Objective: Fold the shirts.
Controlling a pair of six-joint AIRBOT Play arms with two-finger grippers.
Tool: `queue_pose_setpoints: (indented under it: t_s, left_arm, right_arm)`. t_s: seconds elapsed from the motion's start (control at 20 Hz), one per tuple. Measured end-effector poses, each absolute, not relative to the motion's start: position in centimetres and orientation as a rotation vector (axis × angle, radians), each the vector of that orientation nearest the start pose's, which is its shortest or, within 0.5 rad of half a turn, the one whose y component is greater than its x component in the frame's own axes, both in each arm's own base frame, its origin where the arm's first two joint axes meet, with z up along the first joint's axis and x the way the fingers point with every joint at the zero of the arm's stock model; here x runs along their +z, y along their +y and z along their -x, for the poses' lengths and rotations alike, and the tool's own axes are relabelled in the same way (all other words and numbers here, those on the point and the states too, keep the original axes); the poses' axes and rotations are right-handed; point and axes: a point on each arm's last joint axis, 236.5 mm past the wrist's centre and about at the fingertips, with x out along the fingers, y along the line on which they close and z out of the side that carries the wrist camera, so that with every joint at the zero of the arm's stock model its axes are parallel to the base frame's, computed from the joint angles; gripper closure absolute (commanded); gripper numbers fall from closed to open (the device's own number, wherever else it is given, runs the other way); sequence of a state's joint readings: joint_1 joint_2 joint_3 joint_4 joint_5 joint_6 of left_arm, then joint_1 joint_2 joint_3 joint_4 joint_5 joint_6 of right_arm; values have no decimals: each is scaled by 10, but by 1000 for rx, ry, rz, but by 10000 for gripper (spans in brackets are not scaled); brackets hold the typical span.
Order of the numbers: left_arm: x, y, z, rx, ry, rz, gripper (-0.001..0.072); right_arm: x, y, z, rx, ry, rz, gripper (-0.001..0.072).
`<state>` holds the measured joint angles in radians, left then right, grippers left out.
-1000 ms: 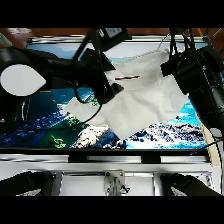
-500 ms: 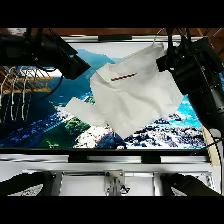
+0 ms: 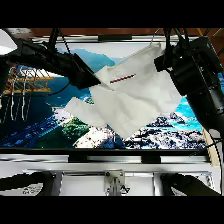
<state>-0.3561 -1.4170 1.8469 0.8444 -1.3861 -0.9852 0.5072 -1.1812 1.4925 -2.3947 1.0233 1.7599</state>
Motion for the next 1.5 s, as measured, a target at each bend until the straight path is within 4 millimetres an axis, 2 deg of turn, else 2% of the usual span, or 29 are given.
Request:
queue_pose_setpoints:
  t_s: [0.05,0.1,0.15,0.2,0.25,0.4,0.45,0.5,0.55,0.6,0.65,0.7,0.75,0.85,0.95,1.05,1.1,1.25,1.35,1.4,1.5]
  left_arm:
    - [243,-299,-356,-1174,696,-191,-7]
    - [240,-300,-356,-1180,701,-191,88]
    - [237,-301,-358,-1182,707,-190,279]
    - [233,-303,-359,-1186,716,-190,553]
    - [227,-307,-360,-1197,725,-190,658]
    - [207,-311,-369,-1206,748,-214,661]
    - [202,-312,-371,-1212,749,-229,662]
    - [200,-313,-373,-1219,738,-244,662]
    - [200,-314,-376,-1222,718,-256,663]
    - [206,-320,-380,-1227,677,-249,663]
    - [206,-320,-376,-1243,669,-270,663]
    - [208,-319,-380,-1233,648,-283,663]
    - [208,-316,-382,-1227,636,-302,663]
    - [214,-317,-381,-1234,604,-321,664]
    - [217,-317,-382,-1233,585,-336,663]
    - [221,-316,-381,-1231,569,-345,664]
    - [222,-316,-381,-1232,565,-348,664]
    - [227,-316,-379,-1231,549,-355,664]
    - [228,-315,-379,-1230,545,-358,663]
    - [228,-315,-380,-1228,542,-358,664]
    - [229,-315,-380,-1227,539,-358,663]
  right_arm:
    - [266,82,-452,-94,466,612,628]
    - [266,82,-451,-93,468,611,628]
    - [265,82,-451,-92,471,606,628]
    - [264,83,-451,-90,472,599,628]
    - [263,85,-450,-84,475,592,628]
    - [263,95,-445,-70,478,599,620]
    - [262,98,-442,-62,481,600,596]
    - [265,102,-440,-56,472,597,521]
    - [268,105,-437,-48,462,582,388]
    - [271,117,-435,-6,443,538,362]
    - [273,120,-431,1,441,515,360]
    - [282,111,-426,-23,428,493,271]
    - [292,107,-421,-34,407,461,259]
    - [304,116,-411,13,376,369,256]
    - [320,111,-406,11,334,302,254]
    - [320,114,-409,45,330,207,254]
    - [321,109,-415,46,324,158,254]
    - [302,97,-442,71,364,3,254]
    - [284,88,-461,95,400,-22,254]
    - [274,91,-469,126,419,-21,254]
    - [258,109,-479,230,442,-14,254]
